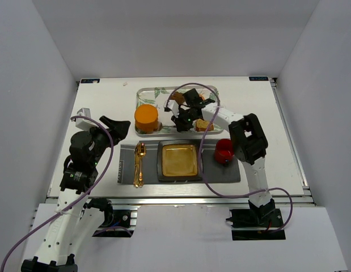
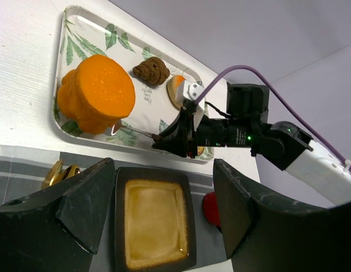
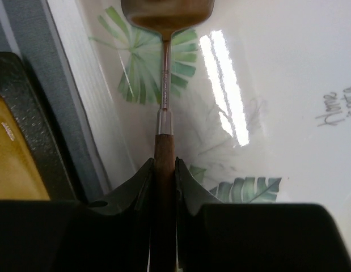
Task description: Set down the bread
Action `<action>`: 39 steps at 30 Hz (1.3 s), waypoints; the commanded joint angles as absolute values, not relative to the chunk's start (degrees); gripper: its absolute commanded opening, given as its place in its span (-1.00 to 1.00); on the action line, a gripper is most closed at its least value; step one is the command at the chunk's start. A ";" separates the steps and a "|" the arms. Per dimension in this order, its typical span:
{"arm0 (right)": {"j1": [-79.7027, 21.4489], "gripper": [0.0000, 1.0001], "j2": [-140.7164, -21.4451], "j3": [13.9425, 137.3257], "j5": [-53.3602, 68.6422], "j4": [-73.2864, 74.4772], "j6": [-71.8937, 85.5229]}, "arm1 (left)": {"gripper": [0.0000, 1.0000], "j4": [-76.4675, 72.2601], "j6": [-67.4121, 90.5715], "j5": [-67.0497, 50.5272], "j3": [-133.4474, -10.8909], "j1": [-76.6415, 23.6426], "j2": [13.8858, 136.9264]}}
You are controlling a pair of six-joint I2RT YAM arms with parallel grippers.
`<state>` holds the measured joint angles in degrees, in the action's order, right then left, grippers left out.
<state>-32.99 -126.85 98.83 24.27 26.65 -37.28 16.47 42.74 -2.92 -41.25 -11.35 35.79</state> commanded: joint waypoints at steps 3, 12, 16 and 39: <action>-31.91 -1.00 -119.10 92.56 26.54 18.38 -35.60 | 0.58 15.38 43.15 -4.04 -42.63 -11.16 35.68; -31.11 -1.00 -115.05 88.33 27.51 13.19 -34.10 | 0.58 15.29 43.16 -4.04 -42.63 -11.07 35.60; -30.85 -1.00 -113.56 87.63 27.68 12.92 -34.10 | 0.58 15.29 43.24 -4.04 -42.71 -11.16 35.60; -30.67 -1.00 -93.61 69.36 31.82 25.30 -48.77 | 0.58 12.57 43.51 -4.40 -39.82 -11.08 34.89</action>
<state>-30.81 -97.73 71.02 28.67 24.03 -45.36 13.72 43.55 -3.90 -40.47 -11.35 35.68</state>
